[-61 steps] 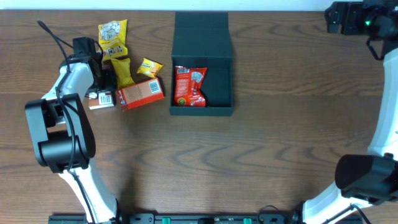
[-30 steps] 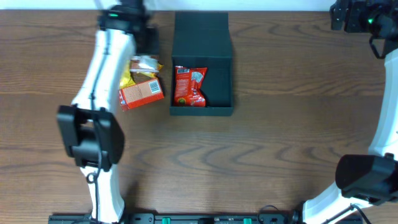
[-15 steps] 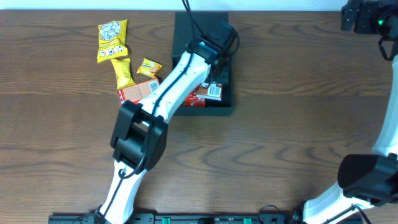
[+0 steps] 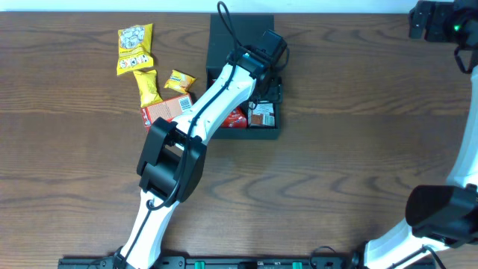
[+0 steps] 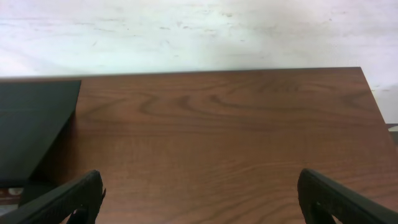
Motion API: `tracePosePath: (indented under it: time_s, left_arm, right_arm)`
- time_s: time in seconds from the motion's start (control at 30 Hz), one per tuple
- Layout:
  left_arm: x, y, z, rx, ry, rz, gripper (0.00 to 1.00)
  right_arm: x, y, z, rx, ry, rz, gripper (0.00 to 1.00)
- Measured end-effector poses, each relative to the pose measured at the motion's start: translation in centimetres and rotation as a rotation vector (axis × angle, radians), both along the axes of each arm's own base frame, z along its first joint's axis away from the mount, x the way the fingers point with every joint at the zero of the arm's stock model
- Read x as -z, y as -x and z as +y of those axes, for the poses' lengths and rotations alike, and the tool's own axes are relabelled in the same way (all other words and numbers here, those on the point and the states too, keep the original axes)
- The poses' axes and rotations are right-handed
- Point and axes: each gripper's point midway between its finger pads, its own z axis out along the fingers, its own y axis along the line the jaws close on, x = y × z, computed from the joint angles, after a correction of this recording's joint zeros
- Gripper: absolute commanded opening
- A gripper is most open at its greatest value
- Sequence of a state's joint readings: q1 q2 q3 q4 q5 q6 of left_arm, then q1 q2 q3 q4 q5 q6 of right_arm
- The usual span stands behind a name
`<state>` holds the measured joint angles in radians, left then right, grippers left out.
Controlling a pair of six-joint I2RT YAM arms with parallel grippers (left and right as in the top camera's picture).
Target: Pack container
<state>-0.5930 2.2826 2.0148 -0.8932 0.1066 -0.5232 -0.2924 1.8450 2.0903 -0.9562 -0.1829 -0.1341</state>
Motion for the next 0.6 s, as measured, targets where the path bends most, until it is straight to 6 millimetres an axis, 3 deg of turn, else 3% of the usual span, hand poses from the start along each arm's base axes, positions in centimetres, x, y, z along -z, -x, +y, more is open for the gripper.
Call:
tracePosePath:
  time_s: [0.07,0.1,0.13,0.17,0.23,0.3,0.33,0.47,0.6]
  left_arm:
    - [0.0,0.0,0.0,-0.001,0.003,0.002,0.77]
    - [0.0,0.0,0.1,0.000,0.005,0.003,0.77]
    - [-0.1,-0.1,0.3,0.000,0.002,0.004,0.77]
    - [-0.2,-0.3,0.7,-0.002,-0.005,0.005,0.78]
    - [-0.8,-1.1,1.9,-0.016,-0.021,-0.014,0.79]
    - [-1.9,-2.4,4.2,-0.061,-0.040,-0.046,0.80]
    - [-2.8,-3.4,5.9,-0.092,-0.046,-0.070,0.80]
    - [-6.8,-6.7,13.6,-0.241,-0.050,-0.154,0.80]
    - [-8.7,-8.8,22.2,-0.406,-0.065,-0.190,0.80]
  right_arm:
    - [0.0,0.0,0.0,0.000,0.000,0.000,0.99]
    - [0.0,0.0,0.0,0.000,-0.001,0.002,0.90]
    - [0.1,0.1,0.0,-0.003,0.000,0.005,0.79]
    - [0.2,0.2,0.1,-0.003,-0.006,0.010,0.53]
    - [0.5,0.3,0.5,-0.016,-0.025,0.019,0.23]
    - [1.0,0.3,1.3,-0.047,-0.057,0.028,0.05]
    - [1.7,0.3,1.8,-0.066,-0.086,0.041,0.01]
    - [5.7,0.8,5.5,-0.173,-0.200,0.125,0.02]
    - [10.0,1.4,12.6,-0.343,-0.289,0.213,0.01]
